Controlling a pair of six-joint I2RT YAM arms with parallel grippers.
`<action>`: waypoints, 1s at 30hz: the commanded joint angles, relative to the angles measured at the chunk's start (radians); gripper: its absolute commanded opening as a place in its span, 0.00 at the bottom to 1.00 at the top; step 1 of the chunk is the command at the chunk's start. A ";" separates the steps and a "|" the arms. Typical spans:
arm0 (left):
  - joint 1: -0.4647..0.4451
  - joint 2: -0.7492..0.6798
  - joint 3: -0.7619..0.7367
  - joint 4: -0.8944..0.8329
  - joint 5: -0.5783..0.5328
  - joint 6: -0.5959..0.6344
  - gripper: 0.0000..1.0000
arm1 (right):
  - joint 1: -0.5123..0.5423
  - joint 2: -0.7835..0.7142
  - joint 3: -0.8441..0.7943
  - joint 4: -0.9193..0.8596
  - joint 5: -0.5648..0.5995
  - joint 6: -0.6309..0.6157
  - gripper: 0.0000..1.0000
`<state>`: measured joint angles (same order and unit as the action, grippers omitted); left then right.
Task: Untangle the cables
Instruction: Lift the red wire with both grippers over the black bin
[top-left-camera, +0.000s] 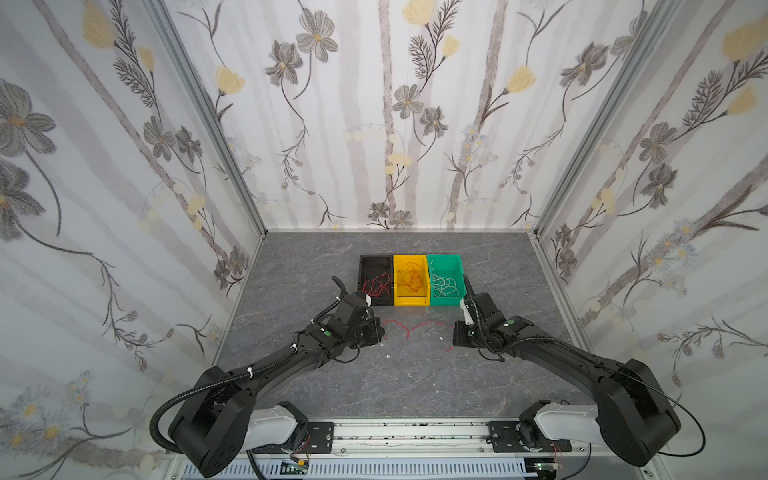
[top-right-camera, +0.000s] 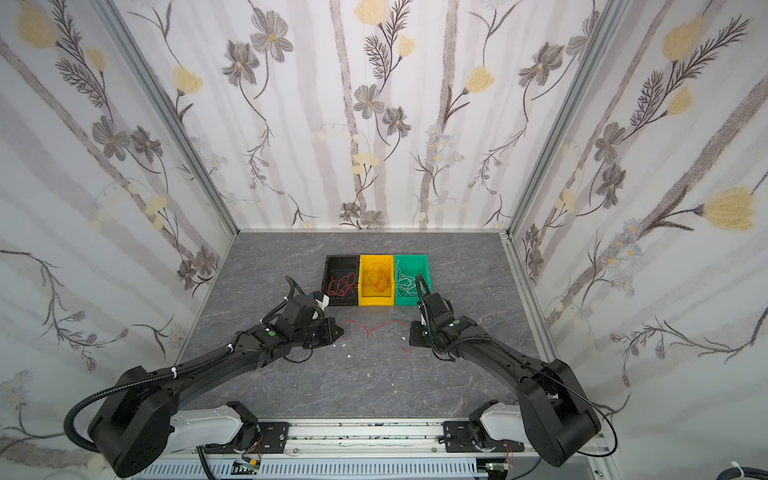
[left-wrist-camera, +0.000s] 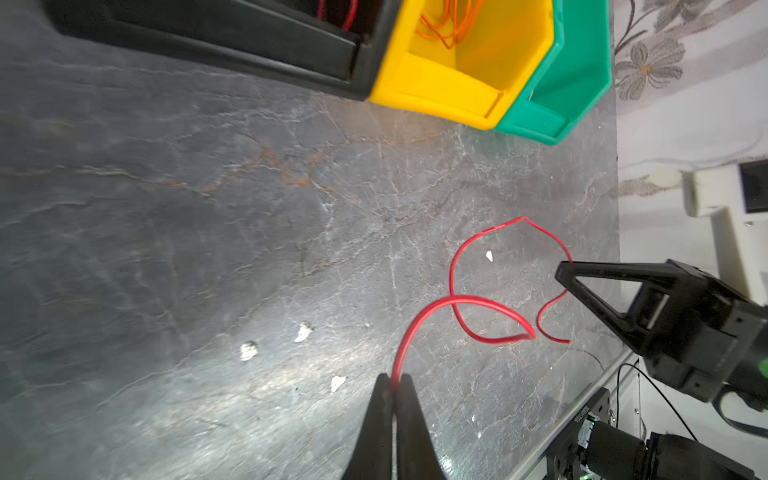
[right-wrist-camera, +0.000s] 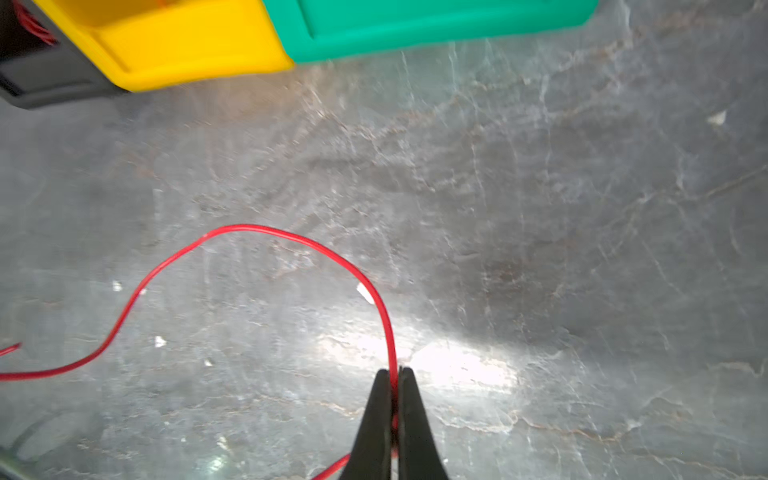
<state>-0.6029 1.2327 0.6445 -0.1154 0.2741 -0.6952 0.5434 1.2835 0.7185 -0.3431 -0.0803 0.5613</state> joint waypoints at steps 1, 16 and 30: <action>0.052 -0.014 0.027 -0.044 -0.015 0.041 0.00 | 0.009 -0.016 0.075 -0.013 -0.031 -0.036 0.00; 0.232 0.167 0.261 -0.077 0.067 0.131 0.00 | 0.110 0.311 0.590 0.086 -0.149 -0.085 0.01; 0.304 0.383 0.445 -0.079 0.135 0.147 0.00 | 0.116 0.712 0.948 0.042 -0.134 -0.105 0.02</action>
<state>-0.3027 1.5818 1.0584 -0.1982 0.3901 -0.5549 0.6598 1.9636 1.6272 -0.2893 -0.2329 0.4767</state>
